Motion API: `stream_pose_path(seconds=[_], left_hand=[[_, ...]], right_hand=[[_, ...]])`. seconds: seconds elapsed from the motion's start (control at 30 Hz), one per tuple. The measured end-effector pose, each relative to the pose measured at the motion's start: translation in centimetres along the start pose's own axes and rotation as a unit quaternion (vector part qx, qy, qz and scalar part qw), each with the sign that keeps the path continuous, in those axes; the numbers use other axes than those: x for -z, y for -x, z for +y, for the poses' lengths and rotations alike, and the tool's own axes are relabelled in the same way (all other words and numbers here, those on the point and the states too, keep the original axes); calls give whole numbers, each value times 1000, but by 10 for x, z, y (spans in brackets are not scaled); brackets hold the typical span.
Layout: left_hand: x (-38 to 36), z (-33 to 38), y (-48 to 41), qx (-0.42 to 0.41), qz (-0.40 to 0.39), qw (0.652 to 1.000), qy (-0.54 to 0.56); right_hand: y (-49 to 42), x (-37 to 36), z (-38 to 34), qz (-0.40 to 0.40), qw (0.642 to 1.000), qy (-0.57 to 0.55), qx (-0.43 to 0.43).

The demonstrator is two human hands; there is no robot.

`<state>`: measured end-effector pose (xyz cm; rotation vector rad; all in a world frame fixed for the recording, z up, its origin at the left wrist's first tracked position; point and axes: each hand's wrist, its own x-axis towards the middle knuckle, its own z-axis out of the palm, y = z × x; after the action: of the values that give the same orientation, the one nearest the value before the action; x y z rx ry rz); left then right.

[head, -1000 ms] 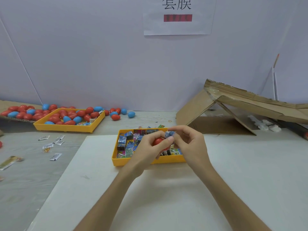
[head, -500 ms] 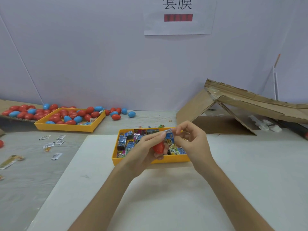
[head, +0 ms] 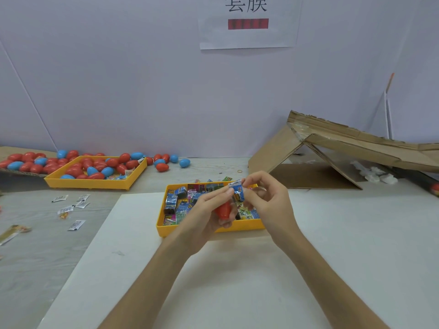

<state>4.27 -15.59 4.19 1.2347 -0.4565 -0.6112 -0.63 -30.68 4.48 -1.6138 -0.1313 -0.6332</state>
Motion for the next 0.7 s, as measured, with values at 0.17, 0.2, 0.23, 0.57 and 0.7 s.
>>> stream_pose_path(seconds=[0.17, 0.2, 0.23, 0.57, 0.7], left_hand=[[-6, 5, 2, 8, 13, 1000, 19], [-6, 6, 2, 6, 17, 1000, 20], [-5, 6, 1, 4, 21, 1000, 20], [-11, 12, 6, 28, 4, 996, 81], [-3, 11, 5, 28, 0, 996, 81]], right_hand=[[0, -1, 1, -7, 1000, -4, 0], [1, -1, 1, -17, 1000, -10, -8], [1, -2, 0, -31, 999, -14, -15], [1, -3, 6, -9, 998, 57, 2], [2, -4, 4, 57, 995, 59, 48]])
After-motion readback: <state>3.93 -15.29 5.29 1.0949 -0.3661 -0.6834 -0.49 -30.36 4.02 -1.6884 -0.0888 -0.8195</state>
